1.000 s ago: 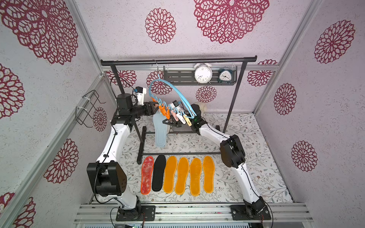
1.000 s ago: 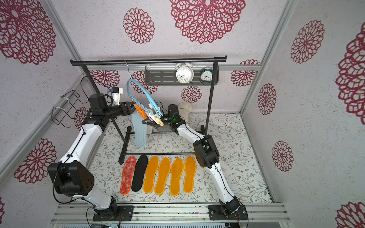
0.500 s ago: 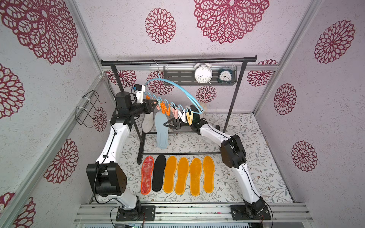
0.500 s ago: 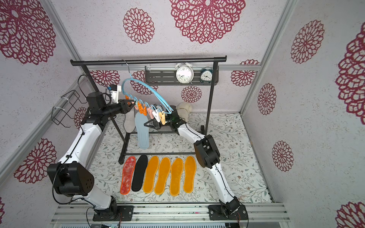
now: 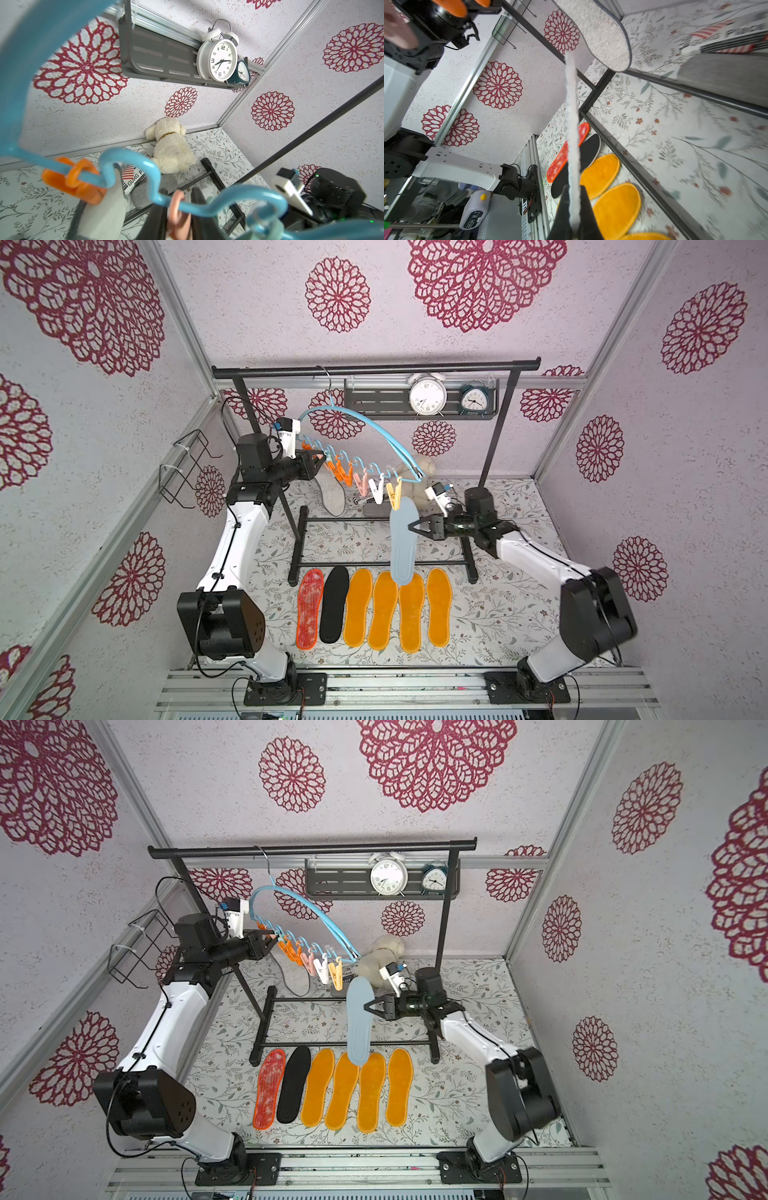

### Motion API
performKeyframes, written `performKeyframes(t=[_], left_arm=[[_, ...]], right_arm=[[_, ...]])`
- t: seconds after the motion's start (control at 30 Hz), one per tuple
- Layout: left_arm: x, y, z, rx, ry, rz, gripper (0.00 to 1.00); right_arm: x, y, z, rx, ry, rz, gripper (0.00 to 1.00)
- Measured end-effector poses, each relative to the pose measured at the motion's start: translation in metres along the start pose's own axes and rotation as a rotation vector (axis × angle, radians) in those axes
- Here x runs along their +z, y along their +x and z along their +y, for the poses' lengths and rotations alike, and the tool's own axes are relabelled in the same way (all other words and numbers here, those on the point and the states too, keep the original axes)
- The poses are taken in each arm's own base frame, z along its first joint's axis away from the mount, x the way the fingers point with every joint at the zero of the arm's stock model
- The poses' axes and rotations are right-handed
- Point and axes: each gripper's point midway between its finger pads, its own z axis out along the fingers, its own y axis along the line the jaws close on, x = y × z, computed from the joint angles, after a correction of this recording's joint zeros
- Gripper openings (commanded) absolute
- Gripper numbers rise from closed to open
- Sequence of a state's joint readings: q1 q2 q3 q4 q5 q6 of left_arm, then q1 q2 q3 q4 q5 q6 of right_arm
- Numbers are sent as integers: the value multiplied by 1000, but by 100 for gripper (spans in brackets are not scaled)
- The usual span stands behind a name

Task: Take the shoe insoles off the hanger
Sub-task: Place the insole at the center of the board.

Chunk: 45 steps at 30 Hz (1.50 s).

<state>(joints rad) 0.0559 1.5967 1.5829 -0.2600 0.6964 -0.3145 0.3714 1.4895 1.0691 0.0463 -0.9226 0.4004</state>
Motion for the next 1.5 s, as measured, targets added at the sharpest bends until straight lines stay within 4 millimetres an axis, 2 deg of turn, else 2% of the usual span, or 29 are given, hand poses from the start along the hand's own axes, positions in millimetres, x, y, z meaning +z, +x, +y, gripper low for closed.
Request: performKeyframes(t=[0.1, 0.2, 0.47, 0.6, 0.8, 0.9, 1.17, 1.4, 1.47, 1.5], left_arm=[[-3, -1, 4, -2, -15, -4, 21], [-5, -2, 5, 0, -24, -3, 21], [-11, -1, 11, 1, -51, -1, 21], [-12, 0, 14, 1, -58, 1, 21], [-12, 1, 15, 1, -59, 3, 21], [-13, 1, 15, 1, -60, 2, 21], [-13, 1, 15, 2, -60, 2, 20], [-13, 1, 16, 3, -62, 2, 20], [-13, 1, 16, 3, -62, 1, 20], [-13, 0, 16, 3, -62, 1, 20]], right_arm=[[-49, 7, -4, 29, 99, -34, 0], [-83, 30, -20, 98, 234, -23, 0], [-108, 144, -68, 380, 512, 228, 0], [-123, 175, -80, 454, 607, 274, 0], [-129, 197, -92, 512, 674, 292, 0], [-136, 194, -99, 528, 712, 265, 0], [-178, 189, -129, 641, 870, 155, 0], [-176, 192, -147, 701, 858, 153, 0], [-177, 194, -153, 723, 863, 157, 18], [-178, 196, -156, 738, 869, 159, 31]])
